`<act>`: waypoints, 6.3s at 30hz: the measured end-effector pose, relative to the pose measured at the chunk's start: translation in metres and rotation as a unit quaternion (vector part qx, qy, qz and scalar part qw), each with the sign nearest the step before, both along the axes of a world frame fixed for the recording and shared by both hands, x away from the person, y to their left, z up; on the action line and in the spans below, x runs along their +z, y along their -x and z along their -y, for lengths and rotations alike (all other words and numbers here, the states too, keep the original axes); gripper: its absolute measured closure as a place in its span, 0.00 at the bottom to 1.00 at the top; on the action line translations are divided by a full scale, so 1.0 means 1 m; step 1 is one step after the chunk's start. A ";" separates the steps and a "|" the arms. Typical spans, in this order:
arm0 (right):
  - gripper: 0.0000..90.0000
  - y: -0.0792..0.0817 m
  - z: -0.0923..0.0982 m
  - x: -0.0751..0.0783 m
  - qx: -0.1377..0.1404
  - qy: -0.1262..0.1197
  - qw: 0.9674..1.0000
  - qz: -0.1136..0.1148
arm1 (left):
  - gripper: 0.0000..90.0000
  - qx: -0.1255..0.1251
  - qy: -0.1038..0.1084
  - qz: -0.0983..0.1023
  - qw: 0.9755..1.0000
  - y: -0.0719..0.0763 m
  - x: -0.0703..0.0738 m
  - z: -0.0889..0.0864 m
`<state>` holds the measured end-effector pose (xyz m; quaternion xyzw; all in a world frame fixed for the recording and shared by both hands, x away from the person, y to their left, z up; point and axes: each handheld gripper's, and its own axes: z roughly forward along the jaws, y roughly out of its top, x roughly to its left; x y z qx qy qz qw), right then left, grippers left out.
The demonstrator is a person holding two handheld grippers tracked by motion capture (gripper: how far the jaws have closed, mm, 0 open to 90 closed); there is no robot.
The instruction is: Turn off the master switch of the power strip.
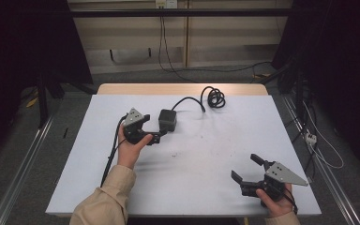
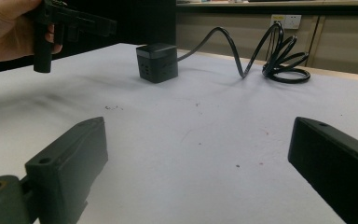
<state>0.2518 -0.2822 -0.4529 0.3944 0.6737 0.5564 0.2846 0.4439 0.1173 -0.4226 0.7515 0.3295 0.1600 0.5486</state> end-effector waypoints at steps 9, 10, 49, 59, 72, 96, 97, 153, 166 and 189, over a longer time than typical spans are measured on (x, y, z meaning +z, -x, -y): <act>0.05 0.000 0.001 0.000 -0.001 -0.001 1.000 -0.001 | 0.07 -0.003 -0.005 0.000 1.000 -0.006 0.002 0.006; 0.05 0.000 0.001 0.000 -0.001 -0.001 1.000 -0.001 | 0.07 -0.003 -0.004 -0.002 1.000 -0.006 0.002 0.007; 0.05 0.000 0.003 -0.001 -0.002 -0.004 1.000 -0.002 | 0.26 -0.010 -0.009 -0.004 1.000 -0.023 0.006 0.015; 0.05 0.000 0.004 -0.001 -0.003 -0.004 1.000 -0.002 | 0.38 -0.011 -0.003 -0.013 1.000 -0.027 0.010 0.017; 0.05 0.000 0.004 -0.001 -0.003 -0.006 1.000 -0.002 | 0.52 -0.013 -0.002 -0.019 1.000 -0.031 0.011 0.016; 0.05 -0.001 0.004 -0.001 -0.002 -0.003 1.000 -0.001 | 0.76 -0.012 -0.001 -0.027 1.000 -0.038 0.014 0.014; 0.05 -0.001 0.004 -0.001 -0.002 -0.003 1.000 -0.001 | 0.77 -0.012 -0.002 -0.027 1.000 -0.038 0.014 0.014; 0.05 -0.001 0.004 -0.001 -0.001 -0.003 1.000 0.000 | 1.00 -0.011 -0.029 -0.044 0.999 -0.051 0.008 0.025; 0.05 -0.001 0.004 -0.001 -0.001 -0.002 1.000 0.001 | 1.00 -0.009 -0.041 -0.050 0.998 -0.051 0.004 0.028; 0.05 -0.001 0.004 -0.001 0.000 -0.003 1.000 0.001 | 1.00 -0.007 -0.047 -0.051 0.998 -0.052 0.000 0.030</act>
